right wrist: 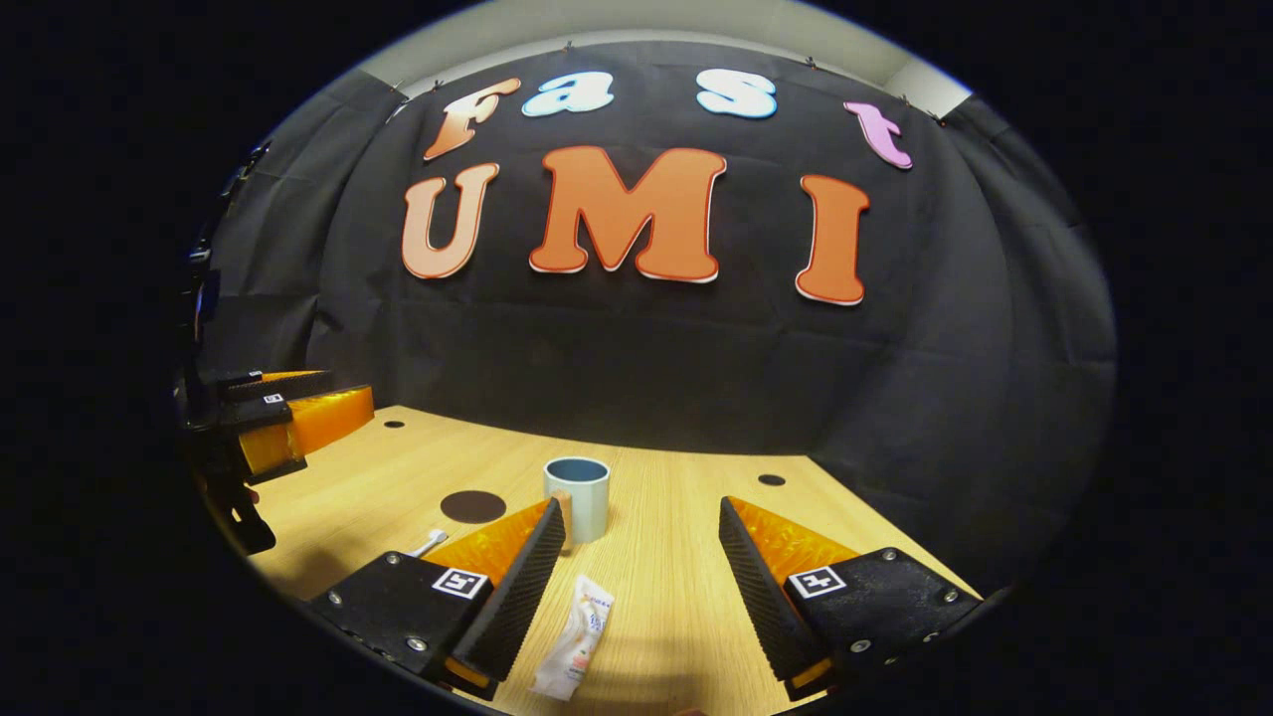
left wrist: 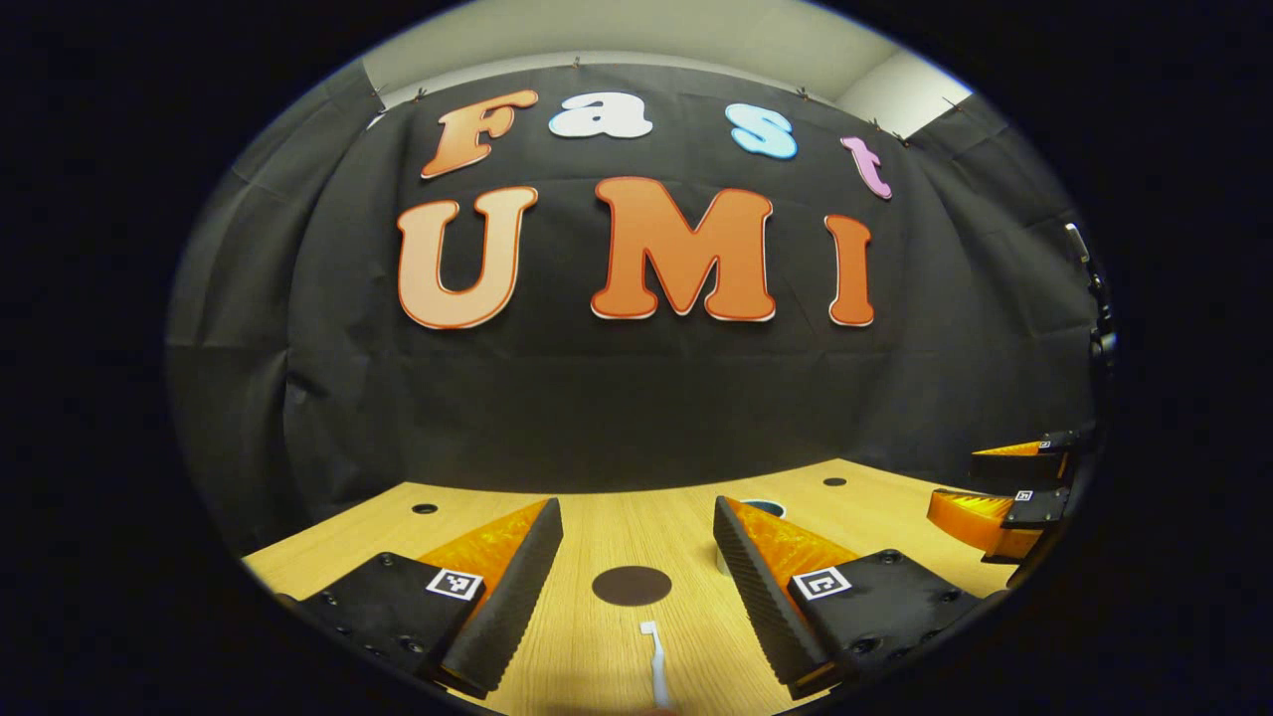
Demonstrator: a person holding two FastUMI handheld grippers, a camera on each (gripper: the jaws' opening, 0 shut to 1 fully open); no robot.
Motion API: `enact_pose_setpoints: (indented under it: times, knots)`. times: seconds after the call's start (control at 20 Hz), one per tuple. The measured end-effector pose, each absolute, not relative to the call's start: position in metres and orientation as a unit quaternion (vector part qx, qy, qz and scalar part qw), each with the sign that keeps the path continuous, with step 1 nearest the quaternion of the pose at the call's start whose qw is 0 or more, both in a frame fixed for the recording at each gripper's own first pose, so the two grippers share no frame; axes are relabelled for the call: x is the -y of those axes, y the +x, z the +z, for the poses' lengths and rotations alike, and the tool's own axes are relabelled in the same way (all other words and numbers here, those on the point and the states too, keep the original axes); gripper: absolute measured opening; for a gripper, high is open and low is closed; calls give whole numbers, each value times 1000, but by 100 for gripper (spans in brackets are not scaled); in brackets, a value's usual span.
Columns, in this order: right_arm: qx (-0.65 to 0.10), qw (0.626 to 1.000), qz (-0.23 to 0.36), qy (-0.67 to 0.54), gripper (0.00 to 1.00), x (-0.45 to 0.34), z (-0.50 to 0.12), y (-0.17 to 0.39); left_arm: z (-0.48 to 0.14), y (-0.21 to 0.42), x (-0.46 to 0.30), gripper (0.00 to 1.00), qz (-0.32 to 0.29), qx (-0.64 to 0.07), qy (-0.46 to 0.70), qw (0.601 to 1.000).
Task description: Put the toothbrush and toothpaste on the desktop into the cup, then pick up the cup and place it on the coaster on the desktop.
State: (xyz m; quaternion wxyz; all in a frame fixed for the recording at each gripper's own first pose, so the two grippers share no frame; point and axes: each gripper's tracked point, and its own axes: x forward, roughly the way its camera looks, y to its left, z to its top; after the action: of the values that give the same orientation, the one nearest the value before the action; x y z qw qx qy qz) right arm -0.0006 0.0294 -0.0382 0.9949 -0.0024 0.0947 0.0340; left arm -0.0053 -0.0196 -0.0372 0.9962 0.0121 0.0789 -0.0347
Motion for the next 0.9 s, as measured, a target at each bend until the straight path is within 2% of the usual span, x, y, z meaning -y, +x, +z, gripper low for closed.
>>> enact_pose_setpoints:
  times: [0.6,0.9]
  knots:
    - [-227,973,51,10,92,-45,-108,-4,-116,-11,27,98,-51,-207,29,977]
    - [-234,971,51,12,92,-46,-111,-5,-124,-12,25,98,-49,-217,27,974]
